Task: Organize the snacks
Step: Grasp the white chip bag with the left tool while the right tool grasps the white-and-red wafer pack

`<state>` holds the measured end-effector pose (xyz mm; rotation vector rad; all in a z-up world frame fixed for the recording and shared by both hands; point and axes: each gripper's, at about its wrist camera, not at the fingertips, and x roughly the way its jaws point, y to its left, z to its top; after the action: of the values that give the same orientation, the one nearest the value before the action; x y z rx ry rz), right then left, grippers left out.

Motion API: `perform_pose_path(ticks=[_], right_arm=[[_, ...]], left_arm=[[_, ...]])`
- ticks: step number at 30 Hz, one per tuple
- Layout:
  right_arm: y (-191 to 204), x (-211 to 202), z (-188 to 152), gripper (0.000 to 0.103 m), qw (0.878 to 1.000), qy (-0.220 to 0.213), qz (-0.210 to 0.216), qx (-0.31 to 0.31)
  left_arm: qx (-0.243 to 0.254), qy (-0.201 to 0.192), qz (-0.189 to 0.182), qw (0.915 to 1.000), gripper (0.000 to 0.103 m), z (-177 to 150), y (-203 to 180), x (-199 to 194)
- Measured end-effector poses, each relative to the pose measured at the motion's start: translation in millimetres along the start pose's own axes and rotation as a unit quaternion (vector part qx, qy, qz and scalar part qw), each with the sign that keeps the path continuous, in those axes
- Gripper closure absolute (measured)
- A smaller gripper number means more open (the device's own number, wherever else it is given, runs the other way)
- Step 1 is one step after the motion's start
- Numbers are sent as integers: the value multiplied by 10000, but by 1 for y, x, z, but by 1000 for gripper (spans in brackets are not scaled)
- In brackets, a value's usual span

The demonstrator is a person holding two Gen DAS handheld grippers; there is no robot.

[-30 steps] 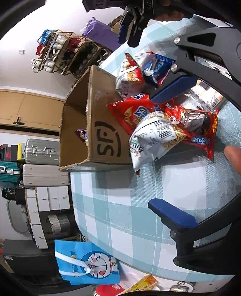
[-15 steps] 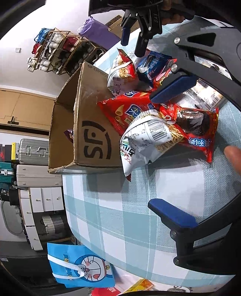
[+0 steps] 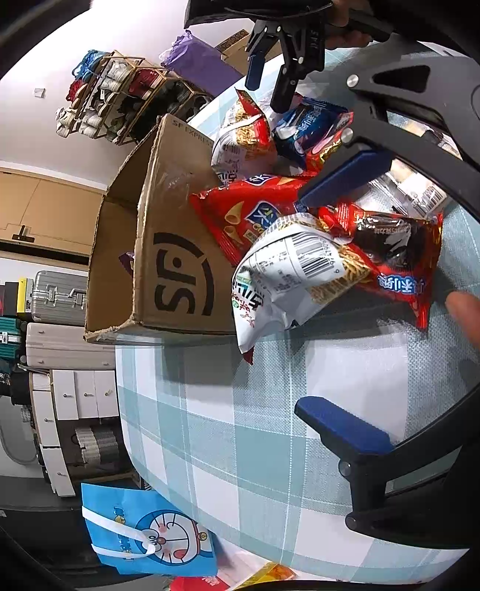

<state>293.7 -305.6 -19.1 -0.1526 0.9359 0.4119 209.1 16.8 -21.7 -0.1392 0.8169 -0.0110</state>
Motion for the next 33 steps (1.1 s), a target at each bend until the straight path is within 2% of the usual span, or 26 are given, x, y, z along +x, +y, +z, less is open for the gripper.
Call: perform_pose_path(ticks=[4,8,14,16,18,20,24,33], right_arm=[[-1,1,-1,10,10000,75,-9,-43],[1,6,-3,19,9997,196,3,-143],[4,13,-4,26,9997,198,46,-150],[5,13,-4,30,9998,144,11,-142],[7,13,-4,40,9998,92,-34,-147],[10,13,-4,43,9998,77,-14,-183],[13,10,-5,45,9997,29,131,-228],[12,-10,-2,46,9993,-277,148,-209]], left_arm=[[-47,38,46,10000,1,0,1,3],[-81,44,27,10000,1,0,2,4],[-89,68,30,9999,1,0,4,8],[-51,73,68,9999,1,-1,3,8],[-29,56,80,9999,1,-1,2,9],[-14,47,64,10000,1,-1,1,8],[-47,42,23,10000,1,-1,0,7],[-116,86,30,9999,1,2,-1,7]])
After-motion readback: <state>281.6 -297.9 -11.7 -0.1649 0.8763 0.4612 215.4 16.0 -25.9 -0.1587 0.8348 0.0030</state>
